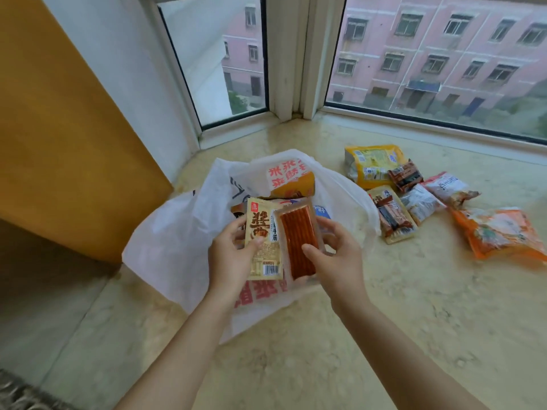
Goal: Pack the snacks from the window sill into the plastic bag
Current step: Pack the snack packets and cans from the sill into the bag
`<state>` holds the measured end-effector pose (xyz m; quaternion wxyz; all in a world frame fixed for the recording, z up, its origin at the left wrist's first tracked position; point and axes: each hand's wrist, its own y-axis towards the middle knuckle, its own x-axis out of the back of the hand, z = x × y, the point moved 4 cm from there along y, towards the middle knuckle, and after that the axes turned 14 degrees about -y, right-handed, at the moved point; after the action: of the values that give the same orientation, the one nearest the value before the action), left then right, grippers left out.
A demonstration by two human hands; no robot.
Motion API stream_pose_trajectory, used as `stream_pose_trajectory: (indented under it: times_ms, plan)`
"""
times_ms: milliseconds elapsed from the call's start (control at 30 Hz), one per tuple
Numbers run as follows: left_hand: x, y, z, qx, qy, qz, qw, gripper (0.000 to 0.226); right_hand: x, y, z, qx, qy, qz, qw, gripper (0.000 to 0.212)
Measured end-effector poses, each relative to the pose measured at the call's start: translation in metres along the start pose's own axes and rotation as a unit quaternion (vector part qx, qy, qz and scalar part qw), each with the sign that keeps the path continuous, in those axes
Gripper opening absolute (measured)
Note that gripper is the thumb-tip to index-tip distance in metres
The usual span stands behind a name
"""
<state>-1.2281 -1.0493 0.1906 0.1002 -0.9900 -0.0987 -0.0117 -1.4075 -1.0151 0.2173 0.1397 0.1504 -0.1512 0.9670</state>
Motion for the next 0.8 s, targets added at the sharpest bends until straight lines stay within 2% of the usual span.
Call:
stream_pose_trajectory:
  times_ms: [200,300,367,467,567,667,800]
  plan:
    - [-0.013,0.042,0.015,-0.036,0.055,-0.005,0.998,0.064,-0.031,0.05,-0.002,0.028,-0.091,-0.031,0.995,0.043]
    - [-0.017,0.05,0.028,-0.113,0.184,0.045,0.975,0.062,-0.041,0.06,-0.007,0.068,-0.186,-0.041,0.979,0.045]
    - [-0.022,0.052,0.037,-0.179,0.29,0.088,0.936,0.055,-0.047,0.059,-0.008,0.153,-0.307,-0.058,0.937,0.046]
    - [-0.029,0.05,0.049,-0.226,0.397,0.151,0.877,0.048,-0.058,0.055,-0.017,0.284,-0.492,-0.051,0.822,0.042]
    - [-0.03,0.051,0.052,-0.213,0.441,0.157,0.857,0.049,-0.062,0.058,-0.032,0.293,-0.598,-0.01,0.746,0.051]
    - [-0.032,0.054,0.053,-0.198,0.474,0.167,0.842,0.049,-0.062,0.062,-0.04,0.301,-0.64,0.012,0.707,0.057]
    - [-0.036,0.061,0.051,-0.194,0.504,0.171,0.824,0.048,-0.058,0.066,-0.038,0.3,-0.653,-0.002,0.695,0.045]
